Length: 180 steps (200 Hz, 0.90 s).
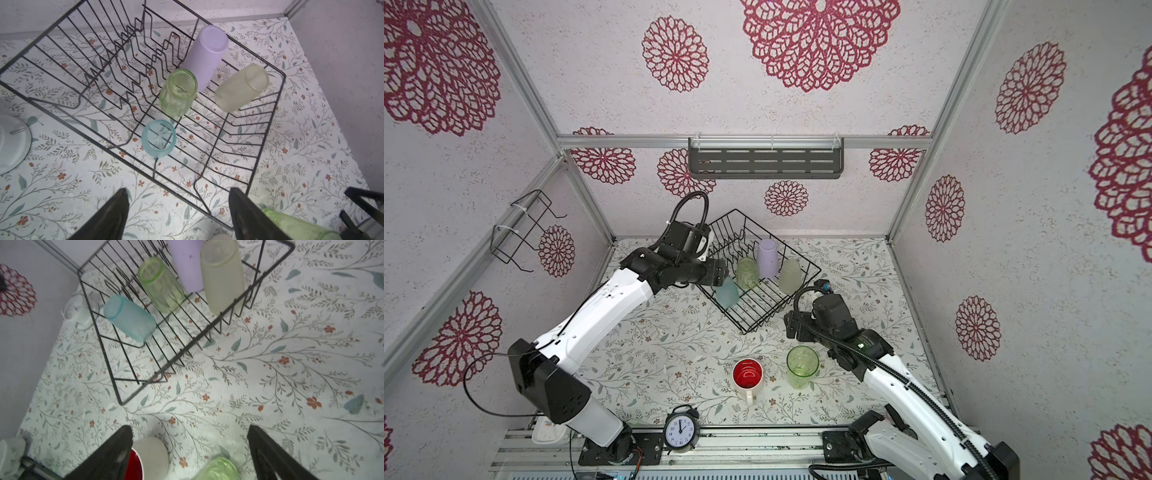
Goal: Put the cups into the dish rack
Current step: 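Open the left gripper and lift it away from the teal cup, then grasp the light green cup with the left gripper while the right gripper withdraws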
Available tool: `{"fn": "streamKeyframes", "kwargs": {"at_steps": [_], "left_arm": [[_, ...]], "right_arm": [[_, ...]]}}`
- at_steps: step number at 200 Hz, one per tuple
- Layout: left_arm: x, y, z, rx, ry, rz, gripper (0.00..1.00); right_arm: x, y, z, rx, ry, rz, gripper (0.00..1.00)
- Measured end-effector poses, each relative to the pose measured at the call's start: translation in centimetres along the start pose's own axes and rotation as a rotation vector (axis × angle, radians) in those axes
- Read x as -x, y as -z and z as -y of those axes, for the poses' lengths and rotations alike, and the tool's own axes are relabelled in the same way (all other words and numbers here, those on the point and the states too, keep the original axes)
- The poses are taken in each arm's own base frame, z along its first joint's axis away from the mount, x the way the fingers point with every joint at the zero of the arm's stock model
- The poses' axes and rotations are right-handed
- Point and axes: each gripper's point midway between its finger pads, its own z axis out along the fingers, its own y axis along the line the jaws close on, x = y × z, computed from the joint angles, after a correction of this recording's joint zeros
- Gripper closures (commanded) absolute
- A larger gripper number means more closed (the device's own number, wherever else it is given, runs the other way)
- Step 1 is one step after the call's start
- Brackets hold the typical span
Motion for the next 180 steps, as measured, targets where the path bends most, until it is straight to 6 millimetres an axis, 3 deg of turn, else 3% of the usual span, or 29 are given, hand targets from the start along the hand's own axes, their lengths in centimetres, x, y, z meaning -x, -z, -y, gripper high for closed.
{"fn": "streamKeyframes", "kwargs": {"at_steps": [35, 76, 109, 133, 155, 180], "left_arm": [[-4.7, -0.6, 5.2, -0.075, -0.100, -0.086, 0.20], [-9.3, -0.6, 11.0, -0.207, -0.164, -0.162, 0.20], [-12.2, 0.1, 16.9, -0.349, -0.222, -0.204, 0.19], [-14.5, -0.7, 20.4, -0.398, -0.263, -0.259, 0.21], [-16.3, -2.3, 21.7, -0.391, -0.278, -0.311, 0.19], [-17.4, -3.9, 21.1, -0.325, -0.281, -0.354, 0.19]], "right_arm": [[-1.6, 0.4, 3.6, -0.149, -0.035, -0.062, 0.01], [0.1, 1.1, 10.1, -0.323, -0.261, 0.003, 0.01], [0.5, 2.1, 14.4, -0.472, -0.437, 0.078, 0.01], [1.1, 2.9, 17.0, -0.529, -0.571, 0.133, 0.01], [1.3, 2.8, 17.8, -0.512, -0.650, 0.161, 0.01], [-0.4, 1.5, 18.0, -0.477, -0.705, 0.124, 0.01]]}}
